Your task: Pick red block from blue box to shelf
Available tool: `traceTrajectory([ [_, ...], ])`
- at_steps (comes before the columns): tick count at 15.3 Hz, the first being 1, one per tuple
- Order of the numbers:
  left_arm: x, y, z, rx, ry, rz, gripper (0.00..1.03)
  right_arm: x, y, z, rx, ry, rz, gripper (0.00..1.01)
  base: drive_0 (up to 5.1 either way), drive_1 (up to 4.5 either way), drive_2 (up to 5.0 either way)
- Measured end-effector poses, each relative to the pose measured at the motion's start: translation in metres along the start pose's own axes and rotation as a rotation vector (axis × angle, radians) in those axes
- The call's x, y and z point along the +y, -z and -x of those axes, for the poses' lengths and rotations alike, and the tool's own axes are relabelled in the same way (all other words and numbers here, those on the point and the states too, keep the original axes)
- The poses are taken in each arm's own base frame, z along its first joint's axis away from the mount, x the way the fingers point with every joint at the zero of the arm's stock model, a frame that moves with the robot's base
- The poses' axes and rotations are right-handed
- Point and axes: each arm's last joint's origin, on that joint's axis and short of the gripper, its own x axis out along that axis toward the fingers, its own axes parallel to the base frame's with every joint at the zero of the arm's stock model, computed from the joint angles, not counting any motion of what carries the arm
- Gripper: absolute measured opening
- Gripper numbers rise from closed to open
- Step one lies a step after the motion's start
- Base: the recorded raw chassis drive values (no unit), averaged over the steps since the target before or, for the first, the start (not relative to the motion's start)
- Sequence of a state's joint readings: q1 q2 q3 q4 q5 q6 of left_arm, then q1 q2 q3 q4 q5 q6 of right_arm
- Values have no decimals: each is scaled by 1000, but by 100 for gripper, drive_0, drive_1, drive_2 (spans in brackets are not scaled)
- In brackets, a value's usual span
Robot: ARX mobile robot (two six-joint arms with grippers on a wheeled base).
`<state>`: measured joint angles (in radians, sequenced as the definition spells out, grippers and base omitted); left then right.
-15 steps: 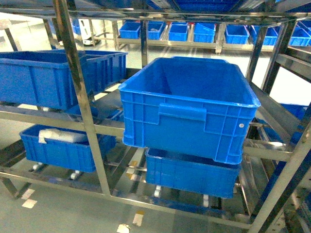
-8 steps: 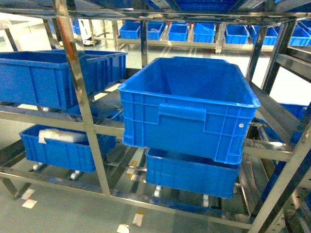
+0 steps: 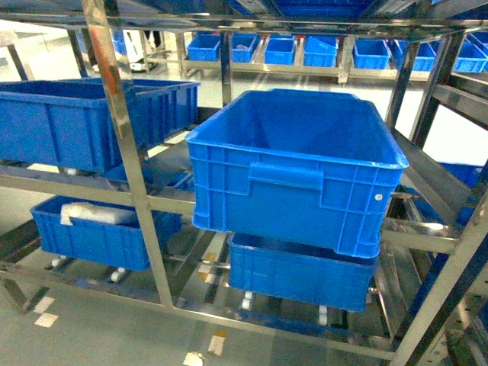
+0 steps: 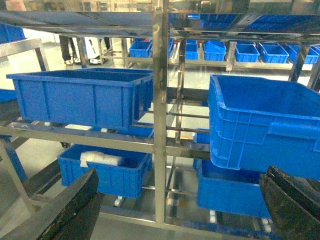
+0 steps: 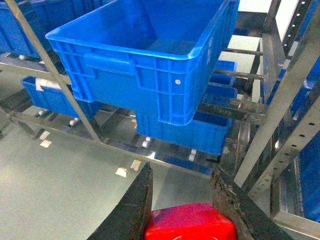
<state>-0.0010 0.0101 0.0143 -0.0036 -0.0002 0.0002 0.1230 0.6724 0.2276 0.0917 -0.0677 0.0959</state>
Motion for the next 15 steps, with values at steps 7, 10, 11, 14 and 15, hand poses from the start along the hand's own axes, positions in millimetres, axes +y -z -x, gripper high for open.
traceTrajectory([
  [7,0,0,0,0,-3,0,98,0,0,0,-1,-1,0,28,-103,-103,-103],
  [10,0,0,0,0,-2,0,98,0,0,0,0,-1,0,28,-194,-194,-194],
  [11,0,0,0,0,-2,0,98,0,0,0,0,-1,0,28,-194,-194,-194],
  [14,0,0,0,0,-2,0,98,0,0,0,-1,-1,0,28,-184,-184,-184],
  [15,0,0,0,0,-2,0,98,0,0,0,0,-1,0,28,-165,-165,-165],
])
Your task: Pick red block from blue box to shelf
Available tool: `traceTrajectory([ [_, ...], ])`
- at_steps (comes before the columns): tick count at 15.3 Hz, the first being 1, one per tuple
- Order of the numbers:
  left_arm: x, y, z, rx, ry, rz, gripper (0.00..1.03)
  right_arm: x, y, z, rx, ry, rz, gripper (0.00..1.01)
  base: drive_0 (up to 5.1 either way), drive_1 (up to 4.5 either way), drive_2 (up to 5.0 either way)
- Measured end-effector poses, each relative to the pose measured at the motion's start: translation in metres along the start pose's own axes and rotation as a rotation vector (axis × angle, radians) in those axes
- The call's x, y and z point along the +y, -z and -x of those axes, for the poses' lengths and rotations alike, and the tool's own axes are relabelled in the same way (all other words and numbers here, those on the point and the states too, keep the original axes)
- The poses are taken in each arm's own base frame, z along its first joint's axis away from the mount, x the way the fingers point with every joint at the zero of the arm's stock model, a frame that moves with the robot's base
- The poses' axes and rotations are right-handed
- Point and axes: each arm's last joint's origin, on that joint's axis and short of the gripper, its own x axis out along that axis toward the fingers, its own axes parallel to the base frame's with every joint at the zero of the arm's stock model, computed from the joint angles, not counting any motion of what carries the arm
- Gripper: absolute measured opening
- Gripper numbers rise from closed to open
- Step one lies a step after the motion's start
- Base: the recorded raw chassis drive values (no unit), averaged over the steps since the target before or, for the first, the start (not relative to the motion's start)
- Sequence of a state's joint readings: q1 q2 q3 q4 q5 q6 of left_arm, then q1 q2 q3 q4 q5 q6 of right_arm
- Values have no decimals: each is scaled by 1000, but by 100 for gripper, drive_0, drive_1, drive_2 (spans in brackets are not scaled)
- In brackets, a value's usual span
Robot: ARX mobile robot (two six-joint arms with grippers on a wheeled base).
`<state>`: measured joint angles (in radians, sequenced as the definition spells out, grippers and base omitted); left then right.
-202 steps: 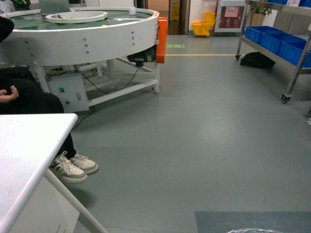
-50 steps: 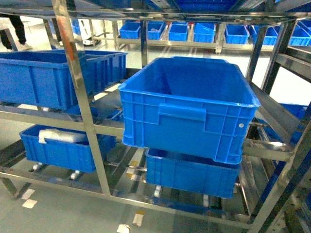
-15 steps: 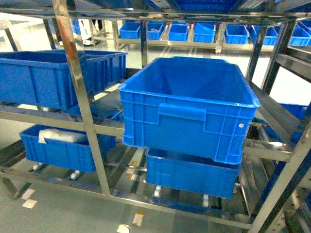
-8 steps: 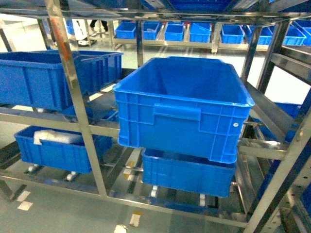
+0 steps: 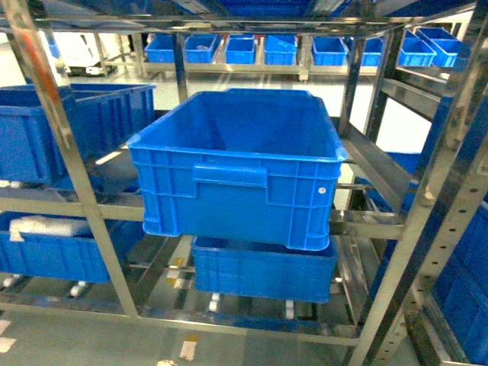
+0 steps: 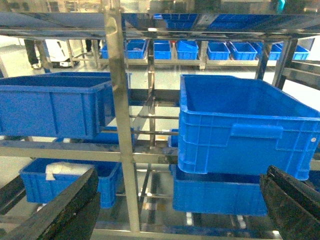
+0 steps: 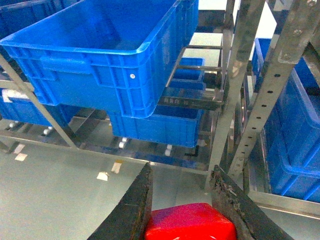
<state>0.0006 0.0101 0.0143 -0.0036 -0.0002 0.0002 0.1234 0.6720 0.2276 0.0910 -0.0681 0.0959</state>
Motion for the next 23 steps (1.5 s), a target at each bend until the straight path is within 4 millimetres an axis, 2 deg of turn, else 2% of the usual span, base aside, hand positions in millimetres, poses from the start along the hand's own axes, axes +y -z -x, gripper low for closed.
traceTrajectory([
  [2,0,0,0,-1,2,0,98,0,0,0,0,3,0,28,0,0,0],
  [11,0,0,0,0,2,0,98,0,0,0,1,1,0,28,0,424,-424],
  [14,0,0,0,-1,2,0,98,0,0,0,-4,1,0,28,0,0,0],
  [23,0,0,0,0,1,0,98,0,0,0,-1,3,0,28,-473,368,121],
])
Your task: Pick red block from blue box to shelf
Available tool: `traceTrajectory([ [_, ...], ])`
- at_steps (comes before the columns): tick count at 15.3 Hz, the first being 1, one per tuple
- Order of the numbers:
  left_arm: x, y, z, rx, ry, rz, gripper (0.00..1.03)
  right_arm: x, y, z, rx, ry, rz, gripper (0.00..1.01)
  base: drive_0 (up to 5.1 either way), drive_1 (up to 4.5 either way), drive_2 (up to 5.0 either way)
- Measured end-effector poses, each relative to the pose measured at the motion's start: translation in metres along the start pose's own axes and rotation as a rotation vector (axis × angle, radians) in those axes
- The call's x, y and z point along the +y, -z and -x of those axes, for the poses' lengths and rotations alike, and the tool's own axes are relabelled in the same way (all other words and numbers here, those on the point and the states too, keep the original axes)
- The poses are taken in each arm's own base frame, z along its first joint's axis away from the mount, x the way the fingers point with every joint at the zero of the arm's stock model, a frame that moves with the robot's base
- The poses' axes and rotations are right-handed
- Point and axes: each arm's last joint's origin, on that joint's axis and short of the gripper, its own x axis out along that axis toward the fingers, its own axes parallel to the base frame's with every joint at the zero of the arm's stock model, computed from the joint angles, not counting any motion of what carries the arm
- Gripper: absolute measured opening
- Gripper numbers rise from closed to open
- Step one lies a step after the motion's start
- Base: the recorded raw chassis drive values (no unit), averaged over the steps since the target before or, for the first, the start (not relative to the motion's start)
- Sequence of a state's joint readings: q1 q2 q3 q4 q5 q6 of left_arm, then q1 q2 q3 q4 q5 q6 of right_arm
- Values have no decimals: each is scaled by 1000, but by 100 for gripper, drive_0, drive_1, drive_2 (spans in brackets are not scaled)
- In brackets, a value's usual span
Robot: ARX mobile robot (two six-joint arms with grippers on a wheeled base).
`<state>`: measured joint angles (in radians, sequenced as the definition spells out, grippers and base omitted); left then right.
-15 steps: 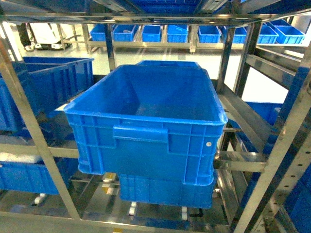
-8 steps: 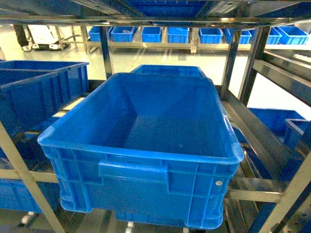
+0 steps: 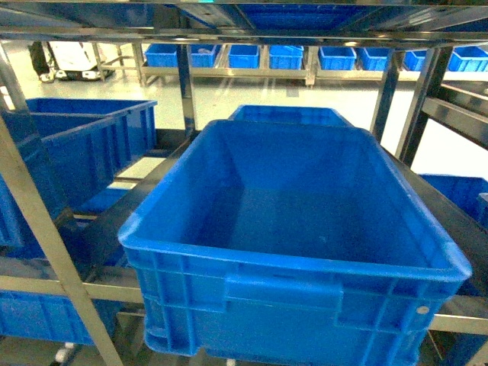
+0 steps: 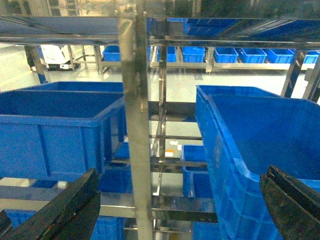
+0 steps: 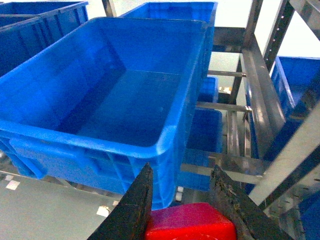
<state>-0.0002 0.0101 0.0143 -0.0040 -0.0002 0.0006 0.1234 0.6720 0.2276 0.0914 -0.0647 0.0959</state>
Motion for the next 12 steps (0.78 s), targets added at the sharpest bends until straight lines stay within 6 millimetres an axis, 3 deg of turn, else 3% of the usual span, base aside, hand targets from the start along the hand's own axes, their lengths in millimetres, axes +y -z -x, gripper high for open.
traceTrajectory([
  [2,0,0,0,3,-6,1,98,0,0,0,-2,-4,0,28,-407,331,64],
  [9,0,0,0,0,-3,0,98,0,0,0,1,-3,0,28,0,0,0],
  [12,0,0,0,-1,-1,0,98,0,0,0,1,-3,0,28,5,438,-428],
])
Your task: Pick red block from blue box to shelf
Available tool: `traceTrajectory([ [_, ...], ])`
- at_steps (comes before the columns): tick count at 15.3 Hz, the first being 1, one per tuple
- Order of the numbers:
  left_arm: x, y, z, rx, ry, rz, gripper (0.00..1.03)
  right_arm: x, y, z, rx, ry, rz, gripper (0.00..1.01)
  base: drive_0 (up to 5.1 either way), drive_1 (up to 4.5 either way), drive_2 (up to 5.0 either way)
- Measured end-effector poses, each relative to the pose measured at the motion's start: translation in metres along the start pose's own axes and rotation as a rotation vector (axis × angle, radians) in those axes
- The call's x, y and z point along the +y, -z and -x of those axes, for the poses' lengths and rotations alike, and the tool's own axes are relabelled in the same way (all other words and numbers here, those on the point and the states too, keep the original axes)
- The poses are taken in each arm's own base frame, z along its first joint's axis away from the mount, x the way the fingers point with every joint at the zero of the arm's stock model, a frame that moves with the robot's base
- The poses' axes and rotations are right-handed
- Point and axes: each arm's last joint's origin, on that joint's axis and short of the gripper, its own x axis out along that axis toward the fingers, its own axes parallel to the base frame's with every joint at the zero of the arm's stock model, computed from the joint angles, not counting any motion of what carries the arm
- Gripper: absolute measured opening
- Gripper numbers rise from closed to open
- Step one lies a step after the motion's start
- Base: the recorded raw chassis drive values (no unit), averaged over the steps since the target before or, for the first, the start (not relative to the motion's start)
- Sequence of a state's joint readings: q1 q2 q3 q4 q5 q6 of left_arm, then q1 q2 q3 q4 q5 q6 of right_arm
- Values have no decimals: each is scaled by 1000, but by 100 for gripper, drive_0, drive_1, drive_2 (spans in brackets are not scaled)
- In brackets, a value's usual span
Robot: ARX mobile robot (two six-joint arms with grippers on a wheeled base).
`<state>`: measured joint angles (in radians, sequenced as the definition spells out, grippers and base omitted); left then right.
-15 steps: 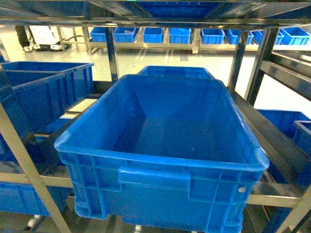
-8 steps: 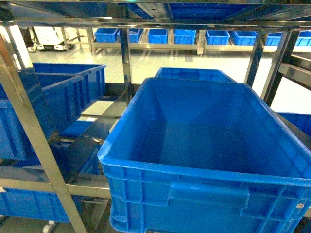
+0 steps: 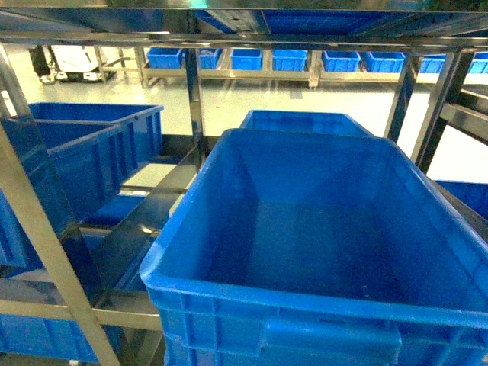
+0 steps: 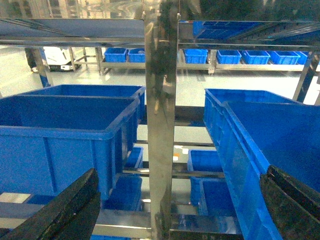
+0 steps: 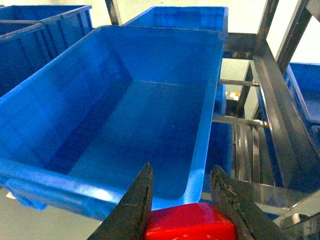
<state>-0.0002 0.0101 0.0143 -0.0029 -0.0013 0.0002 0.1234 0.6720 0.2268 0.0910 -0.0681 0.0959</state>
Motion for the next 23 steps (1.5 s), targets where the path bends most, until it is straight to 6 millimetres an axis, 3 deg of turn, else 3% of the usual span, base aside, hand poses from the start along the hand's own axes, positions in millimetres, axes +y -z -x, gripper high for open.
traceTrajectory([
  [23,0,0,0,1,0,0,98,0,0,0,0,0,0,28,0,19,-19],
])
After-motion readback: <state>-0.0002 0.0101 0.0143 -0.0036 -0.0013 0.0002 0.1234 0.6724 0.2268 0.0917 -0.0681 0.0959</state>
